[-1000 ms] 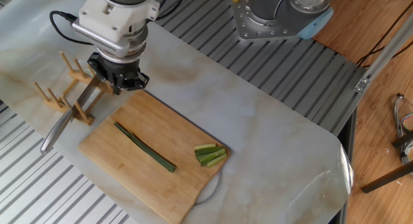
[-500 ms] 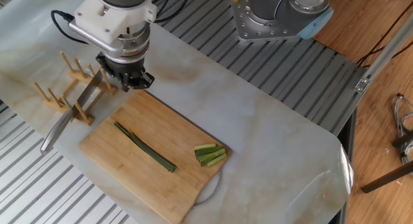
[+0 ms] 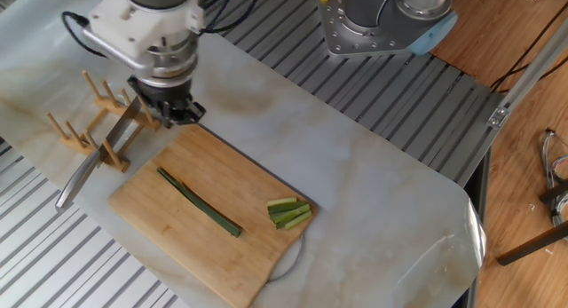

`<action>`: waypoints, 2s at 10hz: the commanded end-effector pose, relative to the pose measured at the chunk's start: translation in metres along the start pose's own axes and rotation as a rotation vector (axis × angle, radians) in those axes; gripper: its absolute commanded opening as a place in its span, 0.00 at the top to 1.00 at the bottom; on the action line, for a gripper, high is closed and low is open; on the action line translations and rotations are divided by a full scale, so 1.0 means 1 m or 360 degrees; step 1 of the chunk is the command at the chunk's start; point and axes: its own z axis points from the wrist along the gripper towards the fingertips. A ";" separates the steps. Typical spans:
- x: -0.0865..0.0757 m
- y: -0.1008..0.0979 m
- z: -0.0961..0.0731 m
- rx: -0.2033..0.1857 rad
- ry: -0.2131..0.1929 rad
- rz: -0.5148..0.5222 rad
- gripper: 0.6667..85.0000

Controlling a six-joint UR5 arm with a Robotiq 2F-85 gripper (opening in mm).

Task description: Chop the green garlic

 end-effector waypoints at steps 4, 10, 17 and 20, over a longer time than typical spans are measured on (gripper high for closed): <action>-0.002 -0.054 -0.002 -0.0027 -0.0028 -0.0104 0.62; -0.020 -0.079 0.023 0.0037 -0.0088 -0.0191 0.58; -0.015 -0.090 0.047 0.0082 0.0014 -0.0209 0.59; -0.017 -0.089 0.051 0.0072 0.0012 -0.0209 0.59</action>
